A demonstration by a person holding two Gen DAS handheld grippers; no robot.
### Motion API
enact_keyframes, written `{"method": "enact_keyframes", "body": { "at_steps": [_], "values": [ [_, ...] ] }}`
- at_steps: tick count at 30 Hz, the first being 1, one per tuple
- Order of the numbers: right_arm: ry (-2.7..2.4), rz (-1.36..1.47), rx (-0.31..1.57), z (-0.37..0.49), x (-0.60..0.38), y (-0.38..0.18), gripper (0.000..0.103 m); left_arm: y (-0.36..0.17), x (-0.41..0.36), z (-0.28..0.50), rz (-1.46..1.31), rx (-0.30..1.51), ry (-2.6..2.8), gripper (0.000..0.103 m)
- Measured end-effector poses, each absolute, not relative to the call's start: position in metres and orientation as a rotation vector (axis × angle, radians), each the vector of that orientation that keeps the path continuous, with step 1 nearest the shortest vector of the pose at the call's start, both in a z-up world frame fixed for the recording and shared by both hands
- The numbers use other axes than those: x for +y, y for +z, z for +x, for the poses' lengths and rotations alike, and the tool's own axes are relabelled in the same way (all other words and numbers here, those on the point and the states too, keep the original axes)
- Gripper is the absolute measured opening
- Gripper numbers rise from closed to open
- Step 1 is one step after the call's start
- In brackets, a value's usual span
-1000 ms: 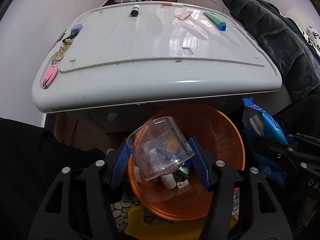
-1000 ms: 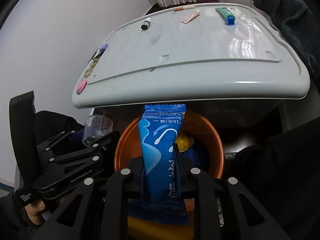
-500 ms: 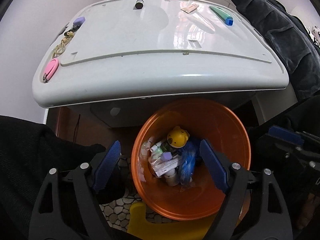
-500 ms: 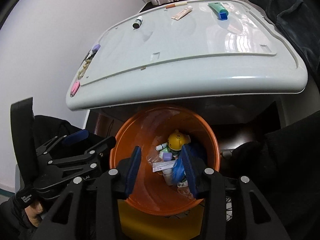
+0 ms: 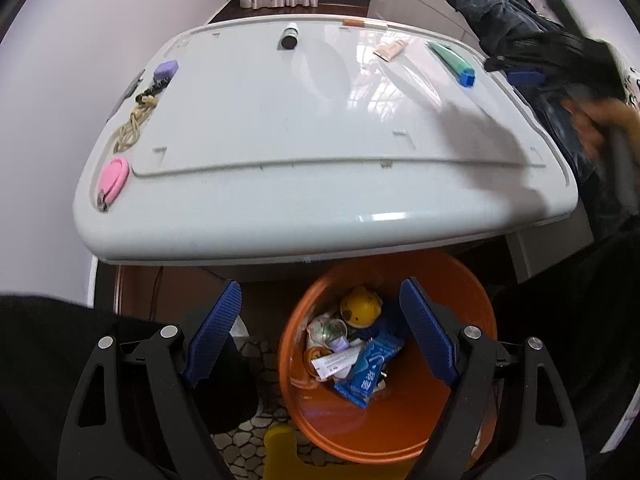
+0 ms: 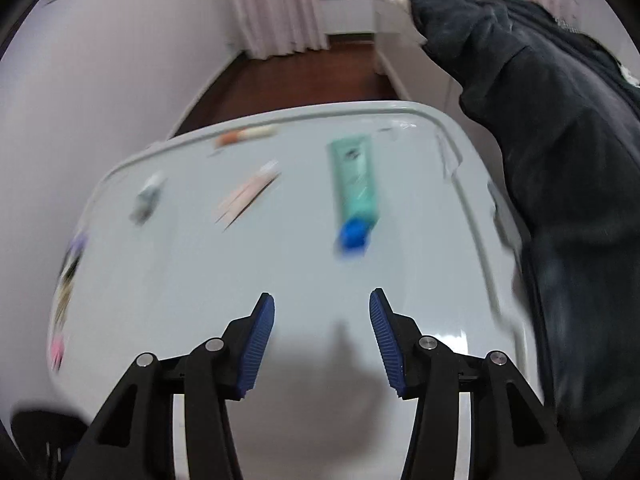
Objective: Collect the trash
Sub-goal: 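Grasp the green tube with the right gripper while the left gripper grasps the small white-capped bottle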
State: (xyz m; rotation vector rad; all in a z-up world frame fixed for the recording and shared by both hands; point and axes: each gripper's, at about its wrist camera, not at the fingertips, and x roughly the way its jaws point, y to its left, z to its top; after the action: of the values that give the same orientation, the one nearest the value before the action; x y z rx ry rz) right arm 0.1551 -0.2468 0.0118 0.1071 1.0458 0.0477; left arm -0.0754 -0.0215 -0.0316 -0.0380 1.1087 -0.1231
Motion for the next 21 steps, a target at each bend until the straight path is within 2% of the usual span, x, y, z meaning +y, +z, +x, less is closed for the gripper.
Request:
{"method": "enact_keyframes", "body": {
  "at_steps": [5, 10, 11, 12, 13, 21],
  "values": [
    [-0.011, 0.179, 1.087, 0.232, -0.259, -0.014, 0.049, -0.026, -0.011, -0.047, -0.066, 1.106, -0.095, 0.08],
    [-0.049, 0.146, 1.1, 0.272, -0.249, -0.036, 0.06, -0.016, -0.006, -0.007, -0.081, 1.084, -0.068, 0.08],
    [-0.058, 0.093, 1.081, 0.276, -0.243, -0.037, 0.058, -0.014, -0.006, 0.002, -0.081, 1.079, -0.064, 0.08],
    [-0.079, 0.02, 1.083, 0.28, -0.237, -0.039, 0.042, -0.012, -0.007, 0.016, -0.082, 1.073, -0.057, 0.08],
    [-0.083, -0.047, 1.063, 0.28, -0.23, -0.04, 0.034, -0.01, -0.007, 0.026, -0.087, 1.067, -0.053, 0.08],
    [-0.026, 0.028, 1.036, 0.271, -0.247, -0.028, 0.032, -0.014, -0.022, 0.157, -0.025, 0.977, -0.033, 0.08]
  ]
}}
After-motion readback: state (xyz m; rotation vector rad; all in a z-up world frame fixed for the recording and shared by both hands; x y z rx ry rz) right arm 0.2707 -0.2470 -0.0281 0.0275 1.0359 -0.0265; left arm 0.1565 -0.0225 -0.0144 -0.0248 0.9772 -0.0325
